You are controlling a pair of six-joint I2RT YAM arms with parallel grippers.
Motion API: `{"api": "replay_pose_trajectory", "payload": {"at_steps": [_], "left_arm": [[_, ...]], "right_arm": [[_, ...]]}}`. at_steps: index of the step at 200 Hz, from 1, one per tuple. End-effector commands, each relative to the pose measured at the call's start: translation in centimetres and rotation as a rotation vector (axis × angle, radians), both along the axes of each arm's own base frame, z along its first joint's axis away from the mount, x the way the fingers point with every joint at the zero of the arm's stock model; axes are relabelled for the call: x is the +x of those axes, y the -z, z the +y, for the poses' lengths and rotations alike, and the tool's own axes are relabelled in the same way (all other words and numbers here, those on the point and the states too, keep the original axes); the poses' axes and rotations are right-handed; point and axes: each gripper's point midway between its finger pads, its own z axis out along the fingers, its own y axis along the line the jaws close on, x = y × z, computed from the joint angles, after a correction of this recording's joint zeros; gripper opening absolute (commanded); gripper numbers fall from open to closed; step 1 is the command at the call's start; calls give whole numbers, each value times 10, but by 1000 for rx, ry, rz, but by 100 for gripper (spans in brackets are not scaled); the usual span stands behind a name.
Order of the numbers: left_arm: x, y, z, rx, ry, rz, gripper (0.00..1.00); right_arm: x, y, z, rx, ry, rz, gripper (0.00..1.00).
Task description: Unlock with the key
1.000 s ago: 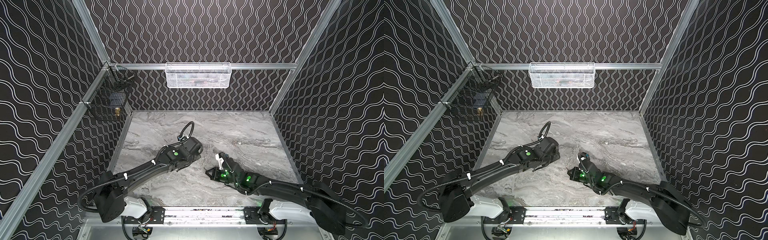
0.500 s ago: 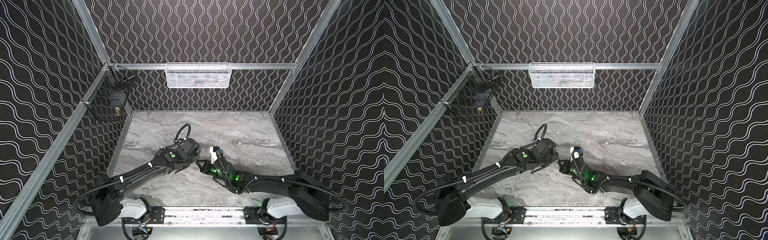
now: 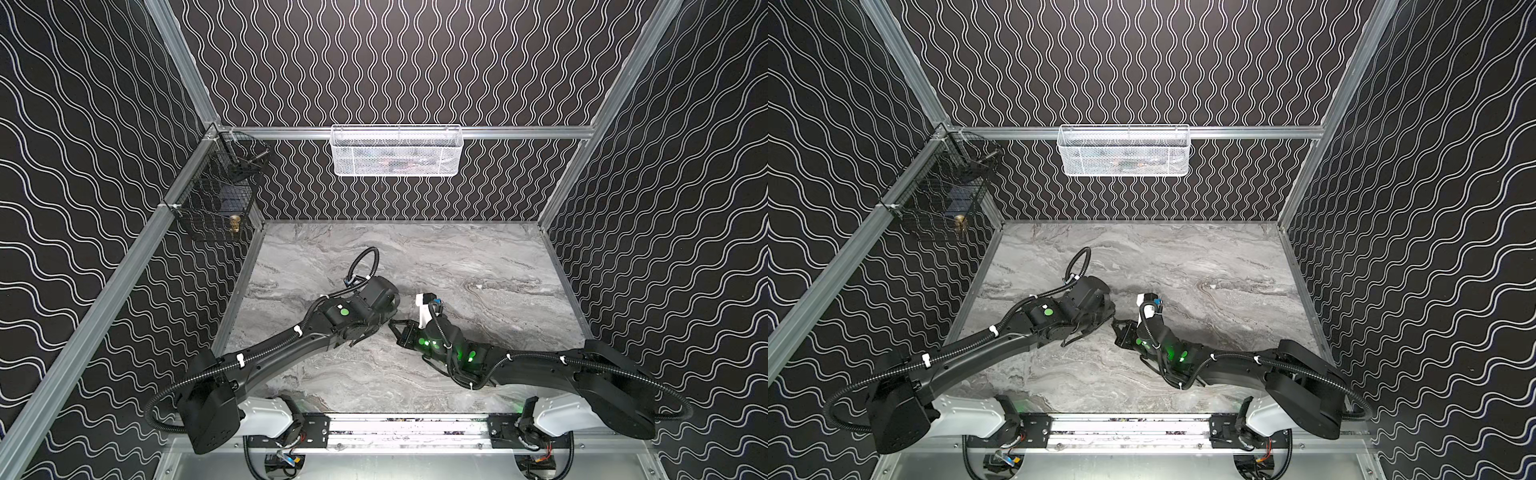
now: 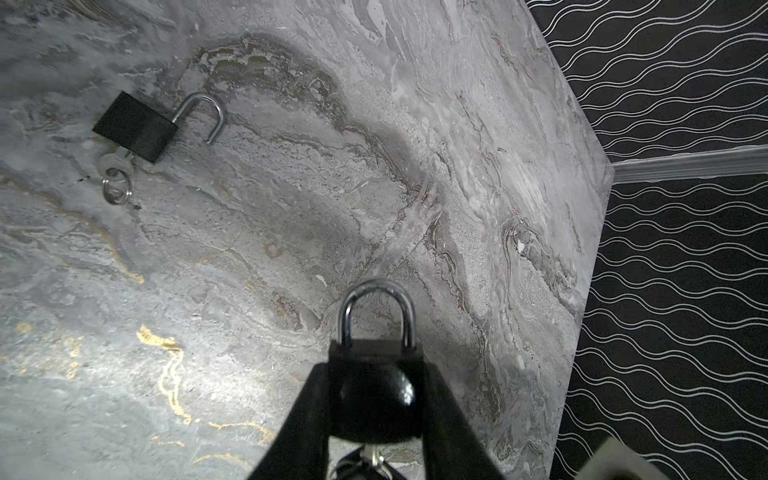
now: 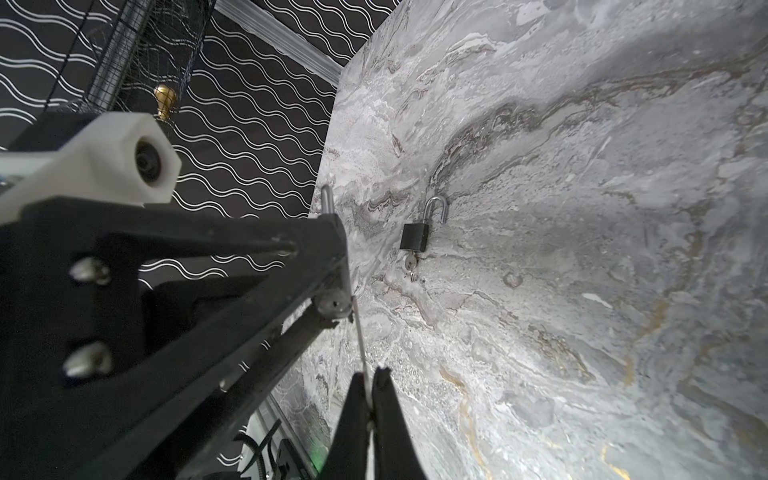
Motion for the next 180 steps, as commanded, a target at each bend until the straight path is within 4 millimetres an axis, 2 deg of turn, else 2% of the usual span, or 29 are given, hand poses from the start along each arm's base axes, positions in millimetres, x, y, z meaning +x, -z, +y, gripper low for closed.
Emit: {"api": "replay_pose_trajectory", "payload": {"at_steps": [1,12,69,126,155,180], "left_arm": [[4,-5,1,-22,-27,-17,0],[3,-5,2,-16,-29,-16,0],[4,-6,4,-4,-33,-23,0],[5,-6,4,-2,-33,-23,0],[6,-8,4,-13,-34,-29,0],[5,-7,4,-13,-35,-26,0]], "right_arm": [[5,-18,4,48,12,-51,0],[5,-23,5,51,7,-61,0],[1,-17,2,30,8,-48,0],[-1,-23,2,41,2,-63,0],[0,-14,3,11,14,-42,0],[2,-14,3,10,25,-41,0]]}}
